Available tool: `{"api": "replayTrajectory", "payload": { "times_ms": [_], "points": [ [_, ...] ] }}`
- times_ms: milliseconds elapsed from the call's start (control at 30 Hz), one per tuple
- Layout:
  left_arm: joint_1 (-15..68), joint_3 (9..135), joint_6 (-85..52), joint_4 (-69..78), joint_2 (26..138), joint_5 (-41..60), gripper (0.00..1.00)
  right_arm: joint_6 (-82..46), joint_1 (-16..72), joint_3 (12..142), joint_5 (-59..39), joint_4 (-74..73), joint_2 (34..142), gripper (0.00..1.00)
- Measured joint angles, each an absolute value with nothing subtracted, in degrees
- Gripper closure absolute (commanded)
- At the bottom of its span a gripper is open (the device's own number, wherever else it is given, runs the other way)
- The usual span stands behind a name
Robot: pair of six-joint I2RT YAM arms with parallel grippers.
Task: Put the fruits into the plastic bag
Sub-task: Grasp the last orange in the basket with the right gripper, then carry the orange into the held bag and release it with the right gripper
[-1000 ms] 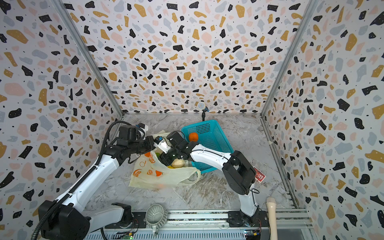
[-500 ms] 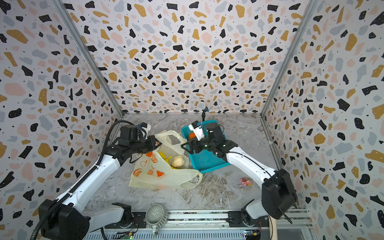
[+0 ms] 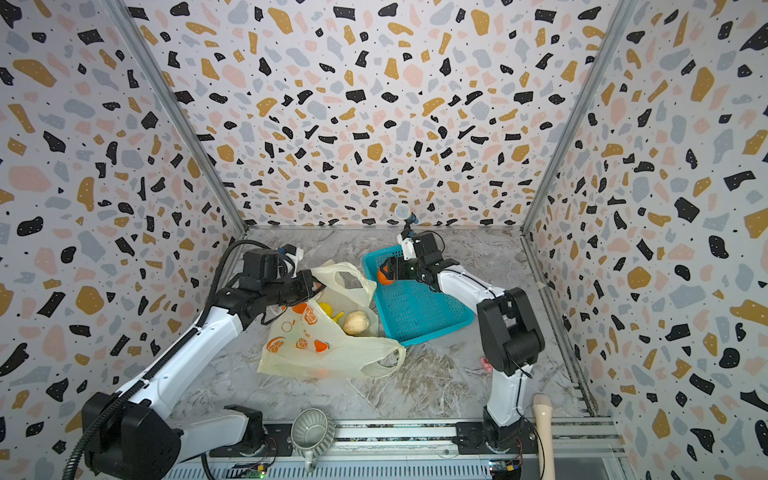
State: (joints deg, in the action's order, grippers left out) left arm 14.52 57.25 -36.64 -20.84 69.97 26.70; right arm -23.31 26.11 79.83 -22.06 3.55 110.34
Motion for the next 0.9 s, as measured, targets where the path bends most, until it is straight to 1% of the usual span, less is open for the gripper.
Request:
{"api": "replayTrajectory", "payload": {
  "times_ms": [100, 233, 333, 467, 500, 567, 667, 733, 833, 900],
  "points": [
    [14.5, 57.3, -36.7, -20.8, 70.0, 26.8, 1.00, -23.8, 25.8, 85.4, -22.1, 5.0, 117.4, 0.18],
    [14.5, 56.9, -36.7, -20.3, 70.0, 27.0, 1.00, -24.3, 25.5, 90.2, -22.1, 6.1, 124.1, 0.19],
    [14.5, 56.5, -36.6, -20.2, 70.0, 27.2, 1.00, -25.2, 25.5, 91.3, -22.5, 6.0, 126.8, 0.28],
    [14.5, 56.5, -36.6, -20.0, 70.4, 27.5, 1.00, -25.9, 25.4, 91.5, -23.0, 5.4, 127.1, 0.51],
    [14.5, 56.5, -36.6, -20.0, 70.5, 27.6, 1.00, -26.2, 25.4, 91.4, -23.0, 5.3, 127.1, 0.54],
    [14.5, 56.5, -36.6, -20.0, 70.9, 27.8, 1.00, -26.6, 25.4, 91.1, -22.8, 5.1, 126.8, 0.55],
    [14.5, 56.5, -36.6, -20.0, 71.2, 28.0, 1.00, -26.4, 25.4, 87.9, -22.1, 4.8, 124.3, 0.55],
    [14.5, 56.5, -36.6, -20.0, 71.2, 28.0, 1.00, -25.9, 25.4, 83.5, -21.2, 5.4, 119.9, 0.55],
    [14.5, 56.5, -36.6, -19.9, 71.2, 28.0, 1.00, -25.0, 25.4, 76.1, -20.8, 6.3, 110.1, 0.54],
    [14.5, 56.5, -36.6, -19.9, 71.2, 28.0, 1.00, -24.1, 25.4, 70.9, -20.8, 6.7, 101.2, 0.54]
  ]
}}
